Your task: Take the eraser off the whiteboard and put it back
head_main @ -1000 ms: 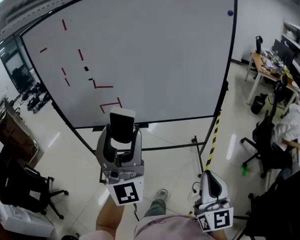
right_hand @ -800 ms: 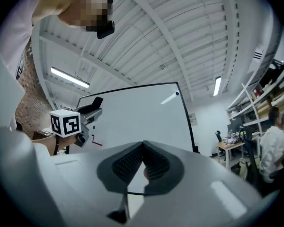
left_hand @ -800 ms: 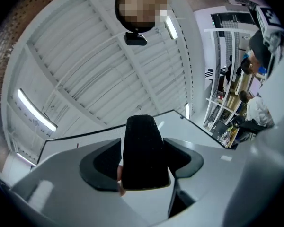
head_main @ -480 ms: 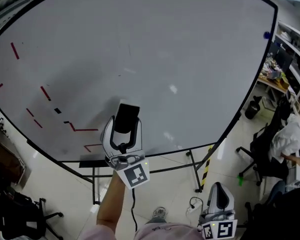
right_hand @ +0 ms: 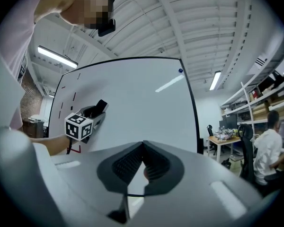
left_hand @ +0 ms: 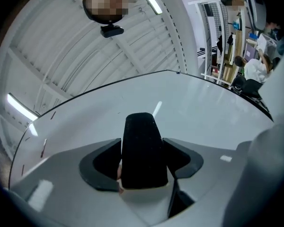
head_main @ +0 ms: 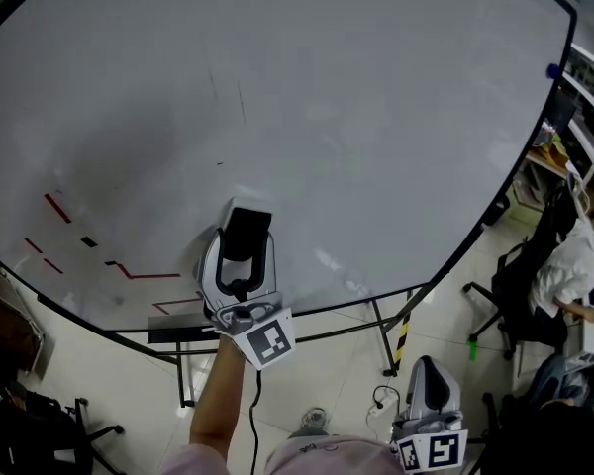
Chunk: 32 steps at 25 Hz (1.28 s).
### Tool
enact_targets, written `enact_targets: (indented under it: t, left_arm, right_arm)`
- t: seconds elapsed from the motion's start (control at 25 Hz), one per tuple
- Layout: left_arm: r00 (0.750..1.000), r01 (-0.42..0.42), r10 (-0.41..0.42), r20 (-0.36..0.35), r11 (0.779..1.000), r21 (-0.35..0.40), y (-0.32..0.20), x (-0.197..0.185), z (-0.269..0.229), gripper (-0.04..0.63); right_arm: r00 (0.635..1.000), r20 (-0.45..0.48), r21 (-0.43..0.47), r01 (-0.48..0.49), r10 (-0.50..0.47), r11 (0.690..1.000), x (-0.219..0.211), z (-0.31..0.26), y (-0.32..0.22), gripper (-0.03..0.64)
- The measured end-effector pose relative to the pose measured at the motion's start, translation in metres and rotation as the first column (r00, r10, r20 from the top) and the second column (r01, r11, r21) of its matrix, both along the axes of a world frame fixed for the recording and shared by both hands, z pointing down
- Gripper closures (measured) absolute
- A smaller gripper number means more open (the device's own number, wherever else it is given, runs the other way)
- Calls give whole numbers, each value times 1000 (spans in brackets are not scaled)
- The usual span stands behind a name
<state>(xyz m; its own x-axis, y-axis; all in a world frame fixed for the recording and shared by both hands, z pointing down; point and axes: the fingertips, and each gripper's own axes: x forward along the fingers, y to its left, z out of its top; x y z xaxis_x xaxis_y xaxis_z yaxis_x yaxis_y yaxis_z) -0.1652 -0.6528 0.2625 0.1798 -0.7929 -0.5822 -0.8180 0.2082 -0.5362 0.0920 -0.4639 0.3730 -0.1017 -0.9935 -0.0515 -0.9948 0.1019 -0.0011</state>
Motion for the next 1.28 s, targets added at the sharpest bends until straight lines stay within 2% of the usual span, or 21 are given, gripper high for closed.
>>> enact_targets:
  t: [0.2, 0.36, 0.48, 0.64, 0.76, 0.88, 1.08, 1.2, 1.28]
  left_arm:
    - [999, -36, 35, 8, 999, 7, 15, 7, 0, 318]
    - [1000, -14, 14, 8, 999, 33, 55, 12, -7, 318]
    - [996, -60, 60, -63, 998, 9, 107, 5, -13, 318]
    - [967, -119, 102, -235, 991, -58, 212, -9, -5, 318]
    - [942, -139, 113, -317, 988, -62, 317, -5, 8, 318]
    - [921, -133, 100, -377, 989, -63, 418, 3, 22, 345]
    - [883, -145, 77, -464, 983, -113, 567, 23, 26, 345]
    - [859, -172, 90, -503, 978, -120, 636, 31, 9, 362]
    - [857, -167, 91, -507, 980, -107, 669, 34, 0, 361]
  right_arm:
    - [1000, -5, 5, 19, -19, 1000, -2, -1, 3, 617]
    - [999, -2, 15, 34, -34, 999, 3, -8, 25, 617]
    - [999, 7, 47, 54, -54, 997, 3, -16, 53, 617]
    - [995, 16, 77, 102, -103, 992, -3, -19, 112, 617]
    - [986, 33, 93, 159, -162, 983, -1, -12, 176, 617]
    - [972, 49, 82, 227, -232, 970, 3, 11, 251, 617]
    - [946, 111, 13, 305, -304, 952, 20, 32, 365, 617]
    - [929, 153, 65, 331, -337, 941, 27, 5, 417, 617]
    - [919, 168, 107, 342, -356, 934, 27, -9, 443, 617]
